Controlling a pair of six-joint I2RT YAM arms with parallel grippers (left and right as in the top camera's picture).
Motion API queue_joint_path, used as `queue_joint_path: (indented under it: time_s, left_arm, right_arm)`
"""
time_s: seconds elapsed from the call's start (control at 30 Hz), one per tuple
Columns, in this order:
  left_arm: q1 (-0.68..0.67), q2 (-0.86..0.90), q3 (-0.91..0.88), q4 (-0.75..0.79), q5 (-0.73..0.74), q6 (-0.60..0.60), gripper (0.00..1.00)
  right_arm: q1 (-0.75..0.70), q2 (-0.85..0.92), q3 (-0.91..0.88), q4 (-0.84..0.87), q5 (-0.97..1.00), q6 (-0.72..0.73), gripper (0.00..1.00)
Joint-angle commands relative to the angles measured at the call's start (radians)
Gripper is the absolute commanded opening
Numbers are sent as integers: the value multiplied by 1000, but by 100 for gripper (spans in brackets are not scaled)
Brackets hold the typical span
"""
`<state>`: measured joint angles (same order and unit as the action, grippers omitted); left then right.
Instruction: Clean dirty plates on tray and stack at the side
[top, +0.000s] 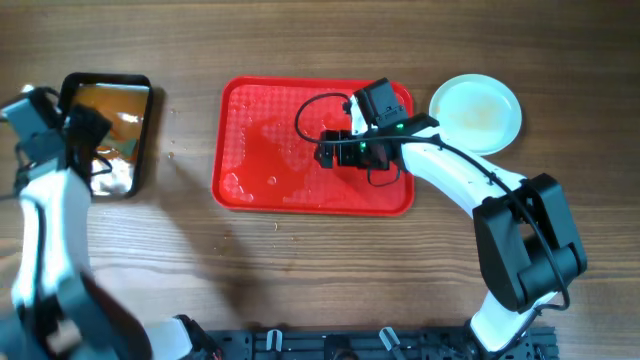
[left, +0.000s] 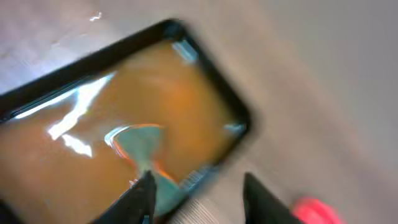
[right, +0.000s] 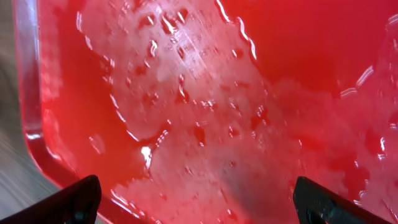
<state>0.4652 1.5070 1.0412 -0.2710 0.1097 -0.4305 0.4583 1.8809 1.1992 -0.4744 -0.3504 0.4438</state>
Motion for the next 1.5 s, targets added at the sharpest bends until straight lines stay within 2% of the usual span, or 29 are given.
queue_joint_path:
  time_s: [0.0,0.03,0.1,0.27,0.37,0.47,0.57,0.8,0.83,0.9,0.97,1.2,1.37,1.47]
  left_arm:
    - [3,-258,7,-147,309,4,53]
    - [2,-315,7,-212,354,4,100]
    - [2,-408,7,-333,365,4,100]
    - [2,-510,7,-500,364,4,100]
    - [2,-519,7,-520,364,4,100]
    - [2,-512,7,-520,364,4,100]
    - [2,-500,7,-520,364,4,100]
    - [2,-491,7,-520,364,4,100]
    - [2,-491,7,-520,364,4,100]
    - [2,-491,7,-520,364,4,100]
    - [2,-491,7,-520,364,4,100]
    - [2,-491,7,-520,364,4,100]
    - [2,-491,7,-520,364,4,100]
    - [2,-491,7,-520,364,4,100]
  right_arm:
    - [-5,-97,27,-38,67,-11,100]
    - [-5,-142,27,-63,92,14,100]
    - [-4,-282,26,-115,112,34,100]
    - [40,-592,23,-255,218,64,99]
    - [110,-752,-4,-427,309,82,99]
    - [151,-837,-53,-528,353,80,100]
    - [151,-858,-77,-587,354,80,100]
    - [151,-808,-79,-600,349,81,100]
    - [151,-793,-79,-604,303,89,100]
    - [151,-776,-79,-616,265,66,100]
    - [151,-771,-79,-636,306,32,100]
    - [148,-796,-118,-610,376,20,100]
    - [51,-987,-340,-396,359,-22,100]
    - [-103,-1169,-531,-165,229,-167,100]
